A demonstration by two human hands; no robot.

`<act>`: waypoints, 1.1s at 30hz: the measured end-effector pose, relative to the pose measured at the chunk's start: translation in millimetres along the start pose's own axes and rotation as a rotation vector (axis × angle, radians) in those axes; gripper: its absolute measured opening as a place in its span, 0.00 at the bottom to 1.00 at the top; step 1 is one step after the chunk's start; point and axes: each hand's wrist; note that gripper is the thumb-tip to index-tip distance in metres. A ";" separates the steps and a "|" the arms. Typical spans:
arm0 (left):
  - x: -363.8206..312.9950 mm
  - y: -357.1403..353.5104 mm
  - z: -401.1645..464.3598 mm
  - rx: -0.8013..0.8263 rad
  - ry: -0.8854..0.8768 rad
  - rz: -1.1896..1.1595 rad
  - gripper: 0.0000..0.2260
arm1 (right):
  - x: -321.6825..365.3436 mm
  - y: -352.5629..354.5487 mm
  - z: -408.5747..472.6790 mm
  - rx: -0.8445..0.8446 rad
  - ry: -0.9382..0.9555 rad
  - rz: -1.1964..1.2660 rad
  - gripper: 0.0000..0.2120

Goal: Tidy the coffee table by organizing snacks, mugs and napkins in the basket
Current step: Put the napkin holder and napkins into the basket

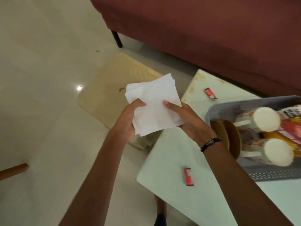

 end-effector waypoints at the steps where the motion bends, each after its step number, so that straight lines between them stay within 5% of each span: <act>1: 7.9 -14.3 -8.3 0.003 0.022 0.006 0.08 | -1.5 15.1 -8.0 -0.015 0.000 0.062 0.16; 7: 61.6 -83.3 -52.2 0.019 0.075 0.002 0.06 | -14.7 92.1 -62.2 -0.200 -0.029 0.397 0.14; 11: 101.7 -117.5 -70.9 -0.002 0.021 0.182 0.13 | -27.0 134.1 -93.2 -0.169 -0.002 -0.065 0.15; 15: 130.4 -146.4 -85.9 -0.029 -0.137 0.444 0.20 | -40.4 172.0 -103.8 -0.572 0.148 -0.246 0.20; 21: 156.0 -182.1 -98.1 -0.207 -0.570 0.765 0.20 | -38.9 186.6 -100.9 -0.819 0.386 -0.760 0.19; 33: 166.7 -211.6 -72.8 -0.353 -0.680 0.860 0.15 | -72.0 184.6 -66.2 -0.773 0.769 -1.153 0.13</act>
Point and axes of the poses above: each hand's wrist, its own z-axis towards the middle knuckle, its own y-axis out of the back of the hand, x = y × z, and after that the axes turned 14 degrees about -x, right-handed
